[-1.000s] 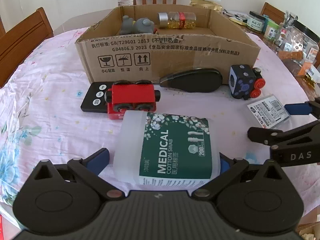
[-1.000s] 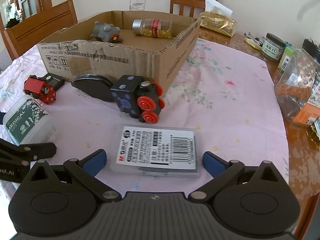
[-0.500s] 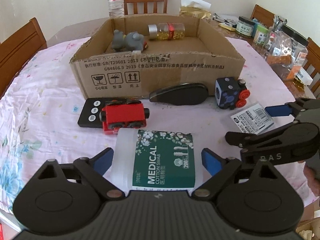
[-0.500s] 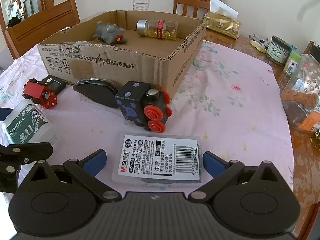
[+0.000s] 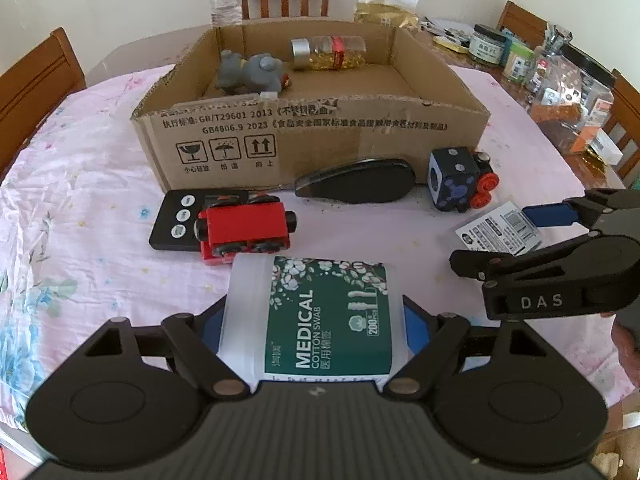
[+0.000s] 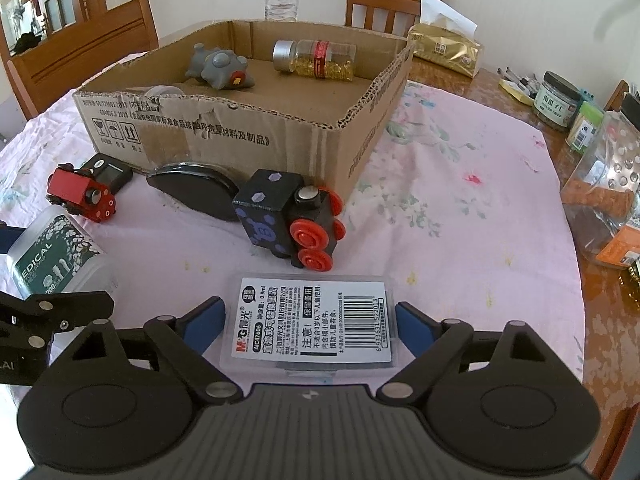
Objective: Organize rigid objects
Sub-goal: 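Grasp the pen refill pack with the right gripper while the left gripper grasps the MEDICAL tub, then carry the pen pack and MEDICAL tub into the box and open both grippers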
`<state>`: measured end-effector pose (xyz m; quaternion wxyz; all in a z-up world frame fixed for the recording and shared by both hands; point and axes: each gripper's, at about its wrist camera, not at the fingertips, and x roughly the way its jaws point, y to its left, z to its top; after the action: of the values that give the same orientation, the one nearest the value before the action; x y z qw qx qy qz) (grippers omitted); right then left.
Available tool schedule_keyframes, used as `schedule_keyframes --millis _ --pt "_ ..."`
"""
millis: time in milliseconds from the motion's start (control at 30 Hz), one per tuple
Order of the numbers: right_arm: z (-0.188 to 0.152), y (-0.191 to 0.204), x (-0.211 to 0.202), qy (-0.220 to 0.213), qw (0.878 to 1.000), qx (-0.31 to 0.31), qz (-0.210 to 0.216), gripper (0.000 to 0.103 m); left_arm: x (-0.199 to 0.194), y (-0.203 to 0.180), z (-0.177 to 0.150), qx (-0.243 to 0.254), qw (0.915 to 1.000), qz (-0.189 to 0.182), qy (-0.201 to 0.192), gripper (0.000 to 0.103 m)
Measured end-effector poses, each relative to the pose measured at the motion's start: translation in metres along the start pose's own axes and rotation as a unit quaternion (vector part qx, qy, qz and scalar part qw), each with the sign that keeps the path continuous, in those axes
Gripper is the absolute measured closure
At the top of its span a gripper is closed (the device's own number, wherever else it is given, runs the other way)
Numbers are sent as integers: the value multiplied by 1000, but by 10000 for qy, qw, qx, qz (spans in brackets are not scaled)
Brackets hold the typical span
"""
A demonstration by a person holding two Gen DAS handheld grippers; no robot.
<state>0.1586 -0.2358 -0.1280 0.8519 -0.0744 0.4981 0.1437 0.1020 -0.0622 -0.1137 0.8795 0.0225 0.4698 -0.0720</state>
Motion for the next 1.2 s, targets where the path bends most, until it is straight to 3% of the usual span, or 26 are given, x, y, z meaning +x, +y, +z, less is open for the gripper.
schedule_keyframes --millis 433,667,967,1200 --pt "4 -9 -23 336 9987 -315 199 10 -27 11 16 476 9965 -582 361 20" --pt "19 -15 -41 257 9979 -543 238 10 -46 12 35 747 9937 -789 265 20" --pt "69 -14 -73 -272 9957 -812 366 10 -64 20 67 840 9926 -866 -111 20" --pt "120 -9 -68 -641 9913 -1079 388 10 -69 32 90 853 9930 -713 -401 20"
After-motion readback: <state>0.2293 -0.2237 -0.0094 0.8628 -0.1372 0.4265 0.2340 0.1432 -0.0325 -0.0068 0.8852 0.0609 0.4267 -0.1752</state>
